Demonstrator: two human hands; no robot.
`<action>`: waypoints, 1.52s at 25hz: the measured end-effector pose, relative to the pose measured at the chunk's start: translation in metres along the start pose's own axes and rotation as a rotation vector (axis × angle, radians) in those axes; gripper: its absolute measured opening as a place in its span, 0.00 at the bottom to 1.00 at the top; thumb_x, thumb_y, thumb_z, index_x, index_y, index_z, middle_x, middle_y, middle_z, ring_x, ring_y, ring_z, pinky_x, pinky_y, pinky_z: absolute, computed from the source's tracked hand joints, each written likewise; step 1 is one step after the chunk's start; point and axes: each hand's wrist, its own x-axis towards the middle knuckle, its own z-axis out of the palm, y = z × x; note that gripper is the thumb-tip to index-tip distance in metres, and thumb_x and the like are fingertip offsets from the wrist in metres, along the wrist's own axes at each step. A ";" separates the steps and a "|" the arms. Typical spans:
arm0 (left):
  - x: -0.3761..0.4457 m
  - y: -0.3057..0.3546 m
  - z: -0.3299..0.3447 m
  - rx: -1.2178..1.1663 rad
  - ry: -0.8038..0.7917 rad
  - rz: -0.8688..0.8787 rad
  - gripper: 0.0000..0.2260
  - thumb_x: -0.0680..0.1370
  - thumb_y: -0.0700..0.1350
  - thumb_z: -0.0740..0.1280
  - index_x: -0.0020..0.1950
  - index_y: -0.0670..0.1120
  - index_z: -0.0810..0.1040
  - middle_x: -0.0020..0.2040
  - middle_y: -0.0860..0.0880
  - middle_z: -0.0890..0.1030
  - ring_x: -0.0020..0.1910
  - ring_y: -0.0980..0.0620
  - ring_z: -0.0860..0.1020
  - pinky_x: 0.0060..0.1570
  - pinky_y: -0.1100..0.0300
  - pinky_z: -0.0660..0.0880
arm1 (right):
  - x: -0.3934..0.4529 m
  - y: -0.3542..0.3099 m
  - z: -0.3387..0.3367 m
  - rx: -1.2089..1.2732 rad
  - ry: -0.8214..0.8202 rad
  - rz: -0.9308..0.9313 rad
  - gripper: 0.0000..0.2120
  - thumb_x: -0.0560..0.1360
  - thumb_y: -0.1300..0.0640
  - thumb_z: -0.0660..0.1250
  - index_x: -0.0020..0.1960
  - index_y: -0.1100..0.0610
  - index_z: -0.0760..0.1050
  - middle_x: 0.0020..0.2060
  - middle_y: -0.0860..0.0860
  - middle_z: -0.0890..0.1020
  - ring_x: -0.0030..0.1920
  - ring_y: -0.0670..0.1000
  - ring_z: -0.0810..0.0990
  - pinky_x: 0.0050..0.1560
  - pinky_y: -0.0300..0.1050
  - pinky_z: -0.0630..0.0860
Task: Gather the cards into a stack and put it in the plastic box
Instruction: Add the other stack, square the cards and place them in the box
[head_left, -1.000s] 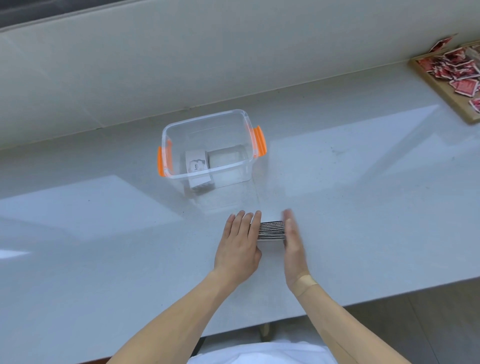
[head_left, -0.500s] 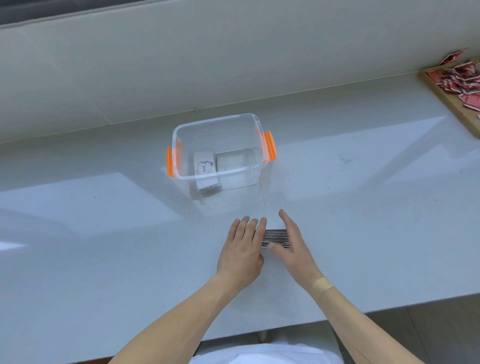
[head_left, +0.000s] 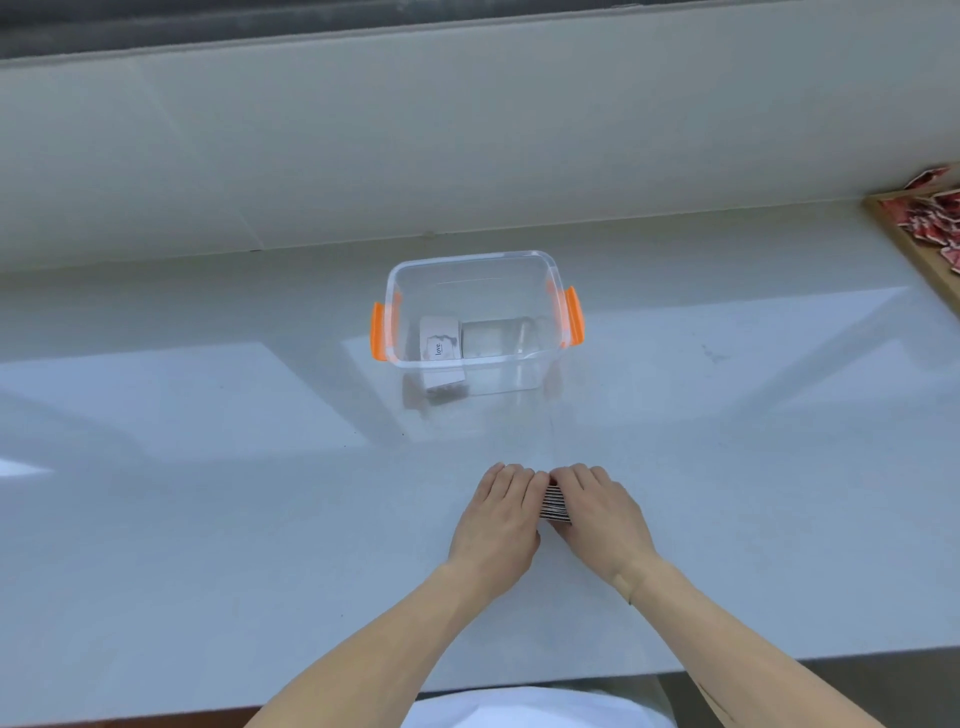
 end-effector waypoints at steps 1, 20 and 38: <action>0.001 -0.002 -0.002 -0.009 -0.006 -0.006 0.20 0.69 0.38 0.63 0.62 0.43 0.72 0.54 0.48 0.77 0.57 0.44 0.76 0.66 0.50 0.70 | 0.001 0.001 -0.001 -0.020 0.006 -0.015 0.14 0.75 0.50 0.66 0.59 0.52 0.70 0.51 0.48 0.77 0.52 0.54 0.75 0.46 0.48 0.71; -0.015 -0.025 -0.022 -0.008 -0.085 -0.198 0.14 0.68 0.41 0.63 0.53 0.46 0.71 0.49 0.48 0.74 0.44 0.44 0.74 0.46 0.53 0.71 | 0.007 -0.037 -0.002 -0.131 0.021 -0.113 0.14 0.67 0.56 0.68 0.52 0.52 0.71 0.43 0.49 0.76 0.42 0.56 0.72 0.38 0.49 0.69; -0.017 -0.032 -0.011 0.074 -0.041 -0.154 0.17 0.67 0.37 0.64 0.55 0.45 0.72 0.48 0.47 0.74 0.42 0.45 0.74 0.46 0.53 0.72 | 0.007 -0.042 -0.007 -0.206 -0.032 -0.132 0.21 0.67 0.45 0.69 0.56 0.52 0.72 0.48 0.48 0.76 0.48 0.56 0.73 0.45 0.51 0.71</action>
